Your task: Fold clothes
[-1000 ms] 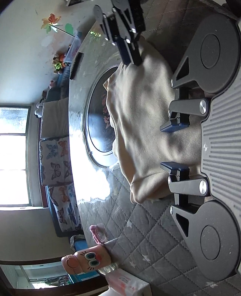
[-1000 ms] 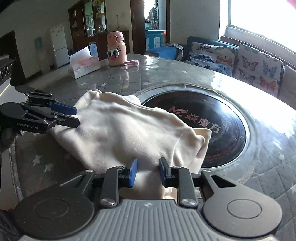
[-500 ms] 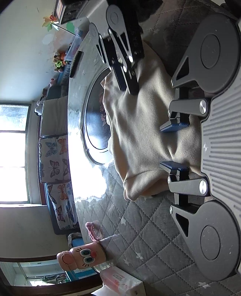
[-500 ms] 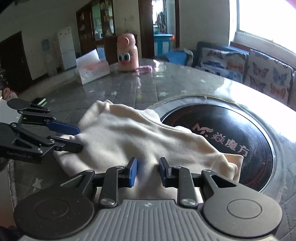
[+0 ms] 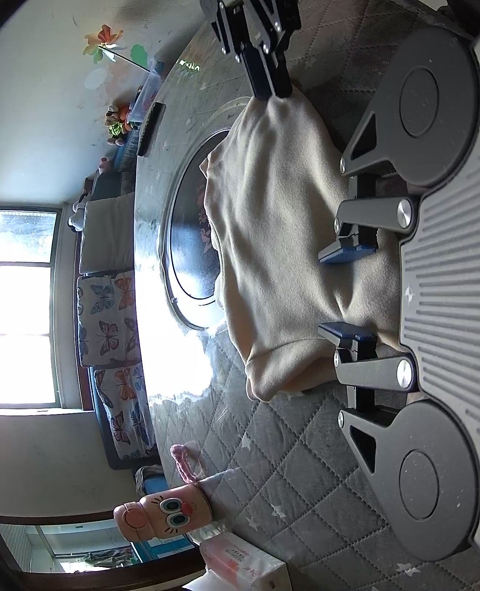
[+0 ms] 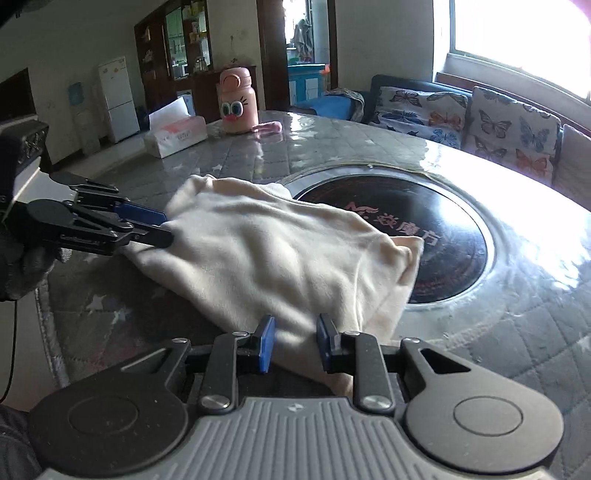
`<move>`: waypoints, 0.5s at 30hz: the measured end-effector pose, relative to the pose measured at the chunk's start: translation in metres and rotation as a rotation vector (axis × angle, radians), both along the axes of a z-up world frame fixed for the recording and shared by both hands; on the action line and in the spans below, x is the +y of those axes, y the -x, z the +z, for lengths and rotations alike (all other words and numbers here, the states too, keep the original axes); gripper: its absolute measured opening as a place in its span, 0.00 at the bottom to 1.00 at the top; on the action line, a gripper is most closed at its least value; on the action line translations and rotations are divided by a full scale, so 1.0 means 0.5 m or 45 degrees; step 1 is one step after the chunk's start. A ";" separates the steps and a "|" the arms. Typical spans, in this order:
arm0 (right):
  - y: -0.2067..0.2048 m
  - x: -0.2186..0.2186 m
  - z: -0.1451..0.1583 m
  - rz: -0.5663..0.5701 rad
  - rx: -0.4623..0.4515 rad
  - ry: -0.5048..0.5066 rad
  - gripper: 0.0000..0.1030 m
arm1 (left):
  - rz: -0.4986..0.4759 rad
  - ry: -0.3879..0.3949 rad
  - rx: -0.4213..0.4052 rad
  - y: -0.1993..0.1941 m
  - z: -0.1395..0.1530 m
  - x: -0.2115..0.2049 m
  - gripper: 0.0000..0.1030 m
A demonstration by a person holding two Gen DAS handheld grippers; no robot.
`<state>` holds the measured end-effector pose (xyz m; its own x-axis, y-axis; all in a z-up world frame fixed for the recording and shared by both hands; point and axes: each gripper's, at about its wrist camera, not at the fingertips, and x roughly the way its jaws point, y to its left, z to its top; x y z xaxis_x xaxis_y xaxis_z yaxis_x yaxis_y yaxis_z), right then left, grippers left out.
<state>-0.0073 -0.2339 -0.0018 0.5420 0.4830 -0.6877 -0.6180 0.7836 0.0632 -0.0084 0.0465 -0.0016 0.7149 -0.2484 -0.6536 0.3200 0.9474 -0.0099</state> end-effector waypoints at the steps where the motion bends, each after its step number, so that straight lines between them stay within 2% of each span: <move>1: 0.002 -0.004 0.000 0.000 0.006 0.004 0.23 | -0.001 0.001 0.000 0.000 0.000 0.000 0.38; 5: 0.002 -0.011 -0.004 0.006 0.043 0.007 0.23 | 0.004 0.015 0.008 0.000 0.008 0.002 0.39; 10: -0.026 -0.009 0.034 -0.025 -0.009 -0.086 0.23 | 0.025 0.056 -0.014 -0.002 0.031 0.010 0.39; 15: -0.086 0.013 0.024 -0.065 -0.025 -0.092 0.23 | 0.048 0.071 -0.036 -0.020 0.047 0.012 0.37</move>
<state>0.0357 -0.2274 0.0099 0.5799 0.5025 -0.6413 -0.5792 0.8078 0.1093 0.0018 0.0523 0.0216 0.7426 -0.2566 -0.6186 0.2854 0.9569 -0.0544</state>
